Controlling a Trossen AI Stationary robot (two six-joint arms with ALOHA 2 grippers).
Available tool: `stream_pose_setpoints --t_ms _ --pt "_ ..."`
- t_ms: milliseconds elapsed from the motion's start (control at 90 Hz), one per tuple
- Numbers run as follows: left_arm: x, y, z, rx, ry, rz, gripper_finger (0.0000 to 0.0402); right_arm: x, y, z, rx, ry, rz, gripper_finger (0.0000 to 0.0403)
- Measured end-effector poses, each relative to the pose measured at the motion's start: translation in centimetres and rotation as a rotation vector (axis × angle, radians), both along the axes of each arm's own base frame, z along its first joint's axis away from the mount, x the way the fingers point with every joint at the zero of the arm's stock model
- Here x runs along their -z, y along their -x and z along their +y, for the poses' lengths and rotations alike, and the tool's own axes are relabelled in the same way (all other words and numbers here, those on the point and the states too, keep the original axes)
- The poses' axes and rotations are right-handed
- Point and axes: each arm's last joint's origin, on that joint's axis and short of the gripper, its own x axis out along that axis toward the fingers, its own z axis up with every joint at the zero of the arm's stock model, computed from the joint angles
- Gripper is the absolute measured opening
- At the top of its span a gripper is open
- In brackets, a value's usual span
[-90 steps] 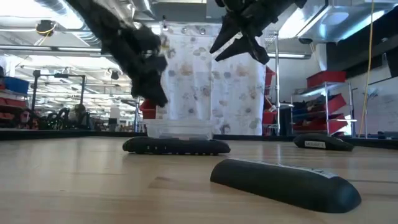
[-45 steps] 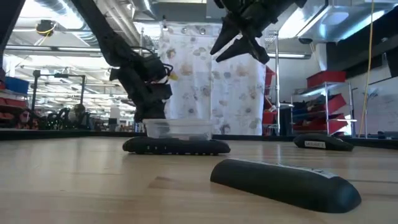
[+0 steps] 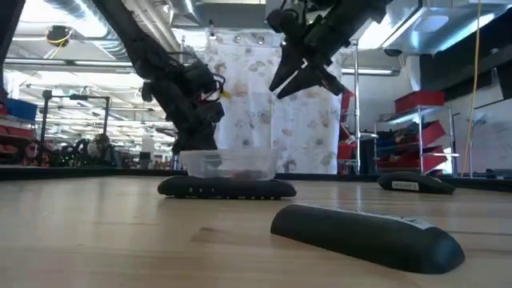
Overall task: Insert battery
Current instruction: Insert the silver battery into the remote
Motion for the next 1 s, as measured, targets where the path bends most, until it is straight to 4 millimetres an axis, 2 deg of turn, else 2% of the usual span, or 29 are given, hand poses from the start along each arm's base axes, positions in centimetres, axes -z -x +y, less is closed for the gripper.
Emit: stream_pose_setpoints --t_ms 244,522,778,900,1000 --pt "-3.9 -0.7 -1.5 -0.053 -0.307 -0.051 0.0024 -0.3 -0.3 0.0 -0.048 0.050 -0.032 0.0088" --pt "-7.0 -2.7 -5.3 0.021 -0.637 -0.125 0.0023 -0.9 -0.8 0.1 -0.174 0.127 -0.087 0.0088" --pt "-7.3 -3.3 -6.6 0.045 -0.726 -0.098 0.0023 -1.0 -0.5 1.1 -0.300 0.219 0.011 0.0088" --pt "-7.3 -3.2 -6.5 0.044 -0.728 -0.092 0.0023 -2.2 -0.2 1.8 -0.322 0.276 0.091 0.0088" --pt "-7.1 -3.1 -6.1 0.023 -0.710 -0.088 0.0023 -2.2 0.1 2.2 -0.290 0.344 0.160 0.0088"
